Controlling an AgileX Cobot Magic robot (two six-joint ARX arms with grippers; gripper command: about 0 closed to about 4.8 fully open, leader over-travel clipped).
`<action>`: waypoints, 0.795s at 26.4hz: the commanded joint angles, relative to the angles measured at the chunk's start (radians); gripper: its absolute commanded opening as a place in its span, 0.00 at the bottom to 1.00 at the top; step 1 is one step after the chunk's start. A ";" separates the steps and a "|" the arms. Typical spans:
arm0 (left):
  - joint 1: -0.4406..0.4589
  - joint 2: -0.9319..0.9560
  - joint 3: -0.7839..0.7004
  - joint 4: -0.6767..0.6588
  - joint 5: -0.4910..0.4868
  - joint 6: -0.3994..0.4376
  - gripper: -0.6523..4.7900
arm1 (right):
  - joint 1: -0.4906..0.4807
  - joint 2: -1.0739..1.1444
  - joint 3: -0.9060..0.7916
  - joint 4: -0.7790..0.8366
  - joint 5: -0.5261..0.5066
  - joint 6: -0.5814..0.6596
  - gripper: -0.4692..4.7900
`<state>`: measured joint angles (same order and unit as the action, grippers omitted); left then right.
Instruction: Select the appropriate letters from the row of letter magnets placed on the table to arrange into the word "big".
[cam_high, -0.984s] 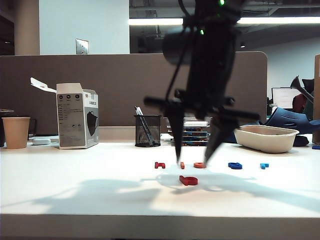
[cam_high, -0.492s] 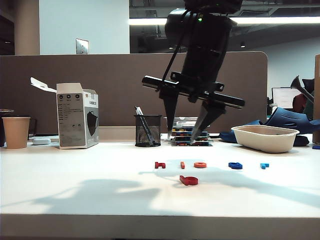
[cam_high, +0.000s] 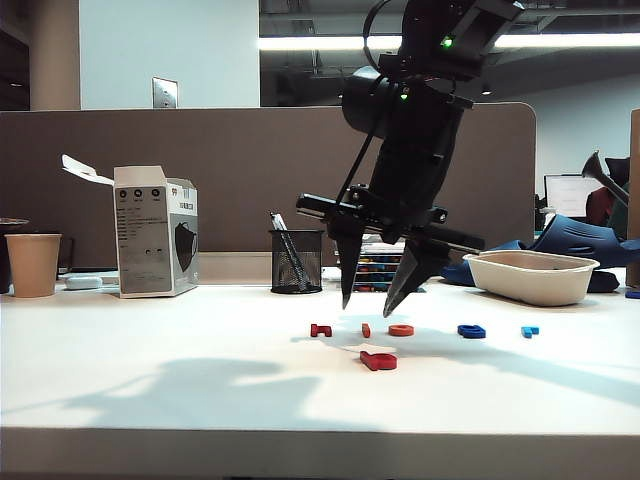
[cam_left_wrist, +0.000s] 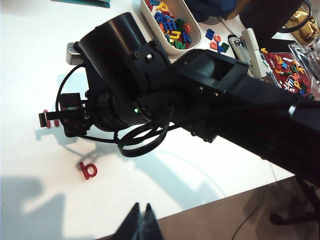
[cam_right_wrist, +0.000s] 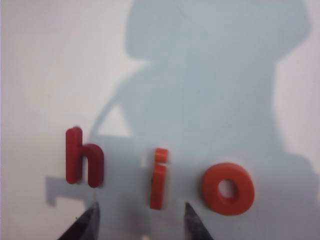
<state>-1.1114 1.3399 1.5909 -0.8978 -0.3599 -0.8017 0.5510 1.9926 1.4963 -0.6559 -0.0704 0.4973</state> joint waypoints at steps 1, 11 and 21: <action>-0.002 -0.003 0.002 0.009 -0.003 0.001 0.11 | 0.000 0.010 0.003 0.052 -0.003 -0.008 0.49; -0.002 -0.003 0.002 0.009 -0.003 0.001 0.11 | 0.002 0.060 0.004 0.055 -0.018 -0.008 0.49; -0.002 -0.003 0.002 0.009 -0.002 0.001 0.11 | 0.007 0.083 0.003 -0.015 0.002 -0.008 0.46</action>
<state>-1.1114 1.3399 1.5906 -0.8978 -0.3595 -0.8017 0.5537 2.0552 1.5108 -0.6247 -0.0723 0.4881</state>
